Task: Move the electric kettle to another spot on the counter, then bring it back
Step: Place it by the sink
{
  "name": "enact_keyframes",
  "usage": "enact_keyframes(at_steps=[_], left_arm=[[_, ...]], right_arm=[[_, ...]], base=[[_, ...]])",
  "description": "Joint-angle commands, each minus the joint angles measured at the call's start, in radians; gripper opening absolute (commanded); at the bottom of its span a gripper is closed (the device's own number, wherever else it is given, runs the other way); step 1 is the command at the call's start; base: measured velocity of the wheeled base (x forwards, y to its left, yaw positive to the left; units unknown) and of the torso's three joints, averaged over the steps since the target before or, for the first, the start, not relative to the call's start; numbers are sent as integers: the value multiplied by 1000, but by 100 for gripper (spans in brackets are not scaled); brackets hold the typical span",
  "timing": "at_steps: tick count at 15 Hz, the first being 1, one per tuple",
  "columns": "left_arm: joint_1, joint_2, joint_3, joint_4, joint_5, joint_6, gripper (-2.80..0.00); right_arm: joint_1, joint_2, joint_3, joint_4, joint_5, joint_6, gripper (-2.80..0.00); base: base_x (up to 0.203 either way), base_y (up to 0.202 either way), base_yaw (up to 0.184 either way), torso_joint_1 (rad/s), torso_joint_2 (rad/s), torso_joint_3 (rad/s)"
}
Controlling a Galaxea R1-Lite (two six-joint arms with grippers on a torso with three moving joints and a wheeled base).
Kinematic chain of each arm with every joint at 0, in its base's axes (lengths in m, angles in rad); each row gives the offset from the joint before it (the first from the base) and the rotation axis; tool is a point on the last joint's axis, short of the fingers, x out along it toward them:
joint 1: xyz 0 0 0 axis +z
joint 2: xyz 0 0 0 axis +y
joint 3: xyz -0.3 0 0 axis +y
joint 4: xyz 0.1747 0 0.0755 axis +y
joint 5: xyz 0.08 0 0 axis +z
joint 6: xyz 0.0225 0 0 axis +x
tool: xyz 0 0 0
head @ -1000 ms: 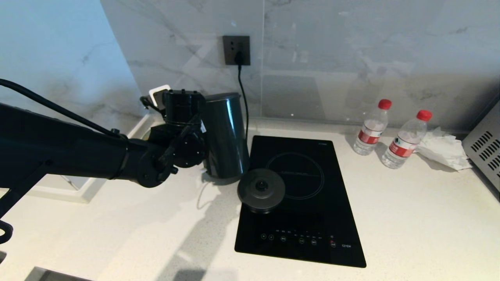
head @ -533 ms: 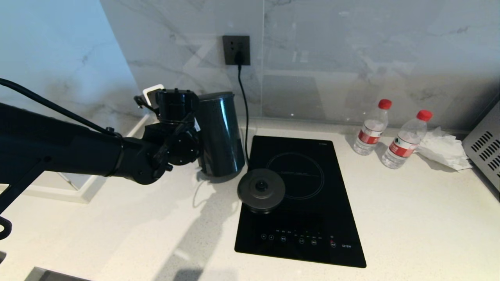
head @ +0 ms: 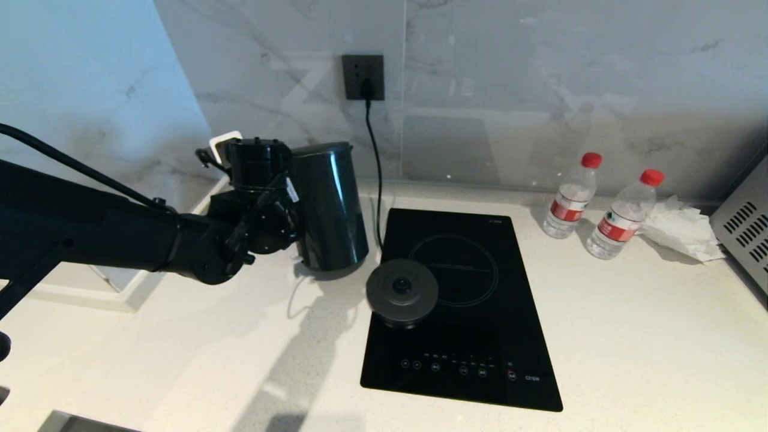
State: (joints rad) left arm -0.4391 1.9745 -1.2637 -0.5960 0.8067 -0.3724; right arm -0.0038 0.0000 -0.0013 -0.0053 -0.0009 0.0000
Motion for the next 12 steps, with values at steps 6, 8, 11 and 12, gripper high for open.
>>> enact_keyframes(at_steps=[6, 8, 11, 12], left_arm=[[23, -18, 83, -133, -50, 44, -280], [36, -19, 86, -134, -58, 44, -280], [40, -19, 97, -147, -75, 42, -280], [42, -17, 105, -172, -87, 42, -280]], right_arm=[[-1, 0, 0, -1, 1, 0, -280], [0, 0, 1, -1, -1, 0, -280], [-1, 0, 0, -1, 1, 0, -280], [-1, 0, 0, -1, 0, 0, -280]], base=[[0, 0, 0, 0, 0, 0], [0, 0, 0, 0, 0, 0], [0, 0, 0, 0, 0, 0], [0, 0, 0, 0, 0, 0]])
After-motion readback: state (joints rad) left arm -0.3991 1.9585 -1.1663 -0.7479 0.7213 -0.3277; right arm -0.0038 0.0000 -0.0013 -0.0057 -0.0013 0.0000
